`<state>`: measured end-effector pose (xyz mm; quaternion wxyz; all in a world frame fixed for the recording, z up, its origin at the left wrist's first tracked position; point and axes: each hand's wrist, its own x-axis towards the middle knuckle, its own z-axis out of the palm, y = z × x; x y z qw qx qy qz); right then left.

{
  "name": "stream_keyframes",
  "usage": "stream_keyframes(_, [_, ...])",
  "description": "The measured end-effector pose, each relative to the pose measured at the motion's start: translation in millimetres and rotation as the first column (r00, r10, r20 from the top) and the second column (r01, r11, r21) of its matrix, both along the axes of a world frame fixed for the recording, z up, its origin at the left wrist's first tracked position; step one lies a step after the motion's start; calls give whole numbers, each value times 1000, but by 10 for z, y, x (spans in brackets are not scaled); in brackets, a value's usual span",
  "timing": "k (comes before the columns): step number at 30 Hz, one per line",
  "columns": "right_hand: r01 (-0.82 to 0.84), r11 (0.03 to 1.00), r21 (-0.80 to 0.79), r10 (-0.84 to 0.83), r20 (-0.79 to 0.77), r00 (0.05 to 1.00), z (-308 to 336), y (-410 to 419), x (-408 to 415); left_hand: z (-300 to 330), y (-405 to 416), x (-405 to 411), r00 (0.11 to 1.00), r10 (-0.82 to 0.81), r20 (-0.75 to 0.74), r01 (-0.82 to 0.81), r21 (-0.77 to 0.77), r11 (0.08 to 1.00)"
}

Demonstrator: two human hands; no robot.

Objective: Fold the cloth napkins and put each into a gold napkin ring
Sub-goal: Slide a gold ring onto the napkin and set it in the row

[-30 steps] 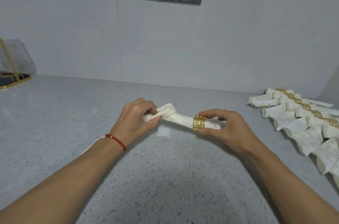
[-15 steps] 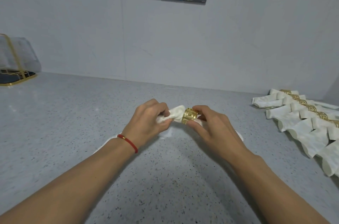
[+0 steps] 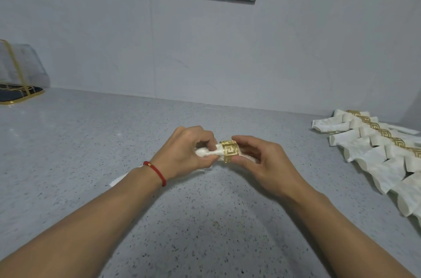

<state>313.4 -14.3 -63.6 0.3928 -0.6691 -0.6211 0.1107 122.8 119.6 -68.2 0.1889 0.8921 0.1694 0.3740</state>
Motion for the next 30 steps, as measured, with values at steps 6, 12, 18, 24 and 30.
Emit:
stream_keyframes(6, [106, 993, -54, -112, -113, 987, 38, 26, -21, 7, 7, -12, 991, 67, 112, -64, -30, 998])
stream_keyframes(12, [4, 997, -80, -32, -347, 937, 72, 14, -18, 63, -65, -8, 995, 33, 95, -31, -27, 999])
stream_keyframes(18, [-40, 999, 5, 36, -580, 814, 71, 25, 2, 169, -174, 10, 993, 6, 115, 6, -97, 995])
stream_keyframes(24, [-46, 993, 110, 103, -598, 795, 78, 22, 1, 195, -216, -9, 989, -150, -12, 126, -480, 868])
stream_keyframes(30, [-49, 990, 131, 116, -576, 809, 119, -34, 45, 184, -198, -33, 985, -153, 83, 167, -691, 703])
